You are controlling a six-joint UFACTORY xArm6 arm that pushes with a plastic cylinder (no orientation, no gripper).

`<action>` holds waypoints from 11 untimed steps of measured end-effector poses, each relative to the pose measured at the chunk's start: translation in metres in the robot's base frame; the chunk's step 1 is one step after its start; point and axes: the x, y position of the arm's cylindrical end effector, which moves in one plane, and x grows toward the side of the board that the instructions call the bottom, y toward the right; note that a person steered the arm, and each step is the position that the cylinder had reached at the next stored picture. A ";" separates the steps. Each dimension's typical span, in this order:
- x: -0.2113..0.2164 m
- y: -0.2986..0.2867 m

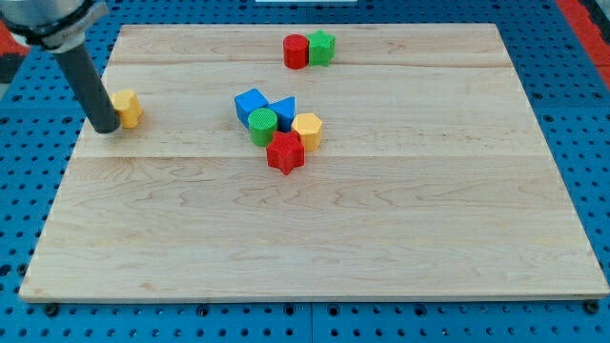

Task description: Slide the yellow heart to the left of the green circle

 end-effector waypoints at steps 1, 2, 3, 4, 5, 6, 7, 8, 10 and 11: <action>-0.022 -0.003; -0.038 -0.016; -0.047 -0.006; -0.028 0.049; -0.022 0.080; -0.029 0.080; -0.025 0.099; 0.006 0.126; 0.036 0.143; 0.041 0.143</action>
